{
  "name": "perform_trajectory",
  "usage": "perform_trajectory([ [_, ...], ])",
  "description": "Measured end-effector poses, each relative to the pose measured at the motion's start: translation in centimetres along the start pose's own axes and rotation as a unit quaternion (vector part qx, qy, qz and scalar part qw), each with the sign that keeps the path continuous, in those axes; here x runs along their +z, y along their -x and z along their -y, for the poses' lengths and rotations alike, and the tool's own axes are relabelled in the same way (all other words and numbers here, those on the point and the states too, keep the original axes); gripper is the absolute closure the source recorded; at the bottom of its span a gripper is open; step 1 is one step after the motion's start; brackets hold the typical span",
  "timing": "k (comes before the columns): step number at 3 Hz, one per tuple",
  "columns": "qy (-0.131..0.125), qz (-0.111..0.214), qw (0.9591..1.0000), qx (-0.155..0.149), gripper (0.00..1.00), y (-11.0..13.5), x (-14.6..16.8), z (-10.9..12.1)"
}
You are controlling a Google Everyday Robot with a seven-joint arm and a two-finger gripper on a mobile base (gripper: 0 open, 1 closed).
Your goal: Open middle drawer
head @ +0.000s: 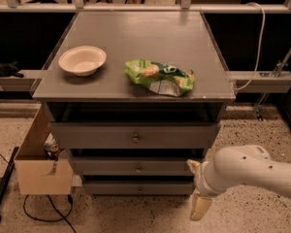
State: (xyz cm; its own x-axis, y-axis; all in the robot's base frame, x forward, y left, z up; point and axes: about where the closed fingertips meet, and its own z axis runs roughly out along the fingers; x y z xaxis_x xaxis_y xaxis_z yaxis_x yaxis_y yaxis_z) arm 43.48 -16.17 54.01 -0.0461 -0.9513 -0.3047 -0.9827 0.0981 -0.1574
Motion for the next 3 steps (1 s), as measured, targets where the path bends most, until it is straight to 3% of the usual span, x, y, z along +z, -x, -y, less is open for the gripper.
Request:
perform_trajectory([
  [1,0.020,-0.007,0.9996,-0.016,0.00,0.9,3.7,-0.9],
  [2,0.018,-0.008,0.9993,-0.032,0.00,1.5,6.3,0.0],
  [3,-0.007,-0.003,0.9992,-0.039,0.00,2.1,7.2,2.7],
])
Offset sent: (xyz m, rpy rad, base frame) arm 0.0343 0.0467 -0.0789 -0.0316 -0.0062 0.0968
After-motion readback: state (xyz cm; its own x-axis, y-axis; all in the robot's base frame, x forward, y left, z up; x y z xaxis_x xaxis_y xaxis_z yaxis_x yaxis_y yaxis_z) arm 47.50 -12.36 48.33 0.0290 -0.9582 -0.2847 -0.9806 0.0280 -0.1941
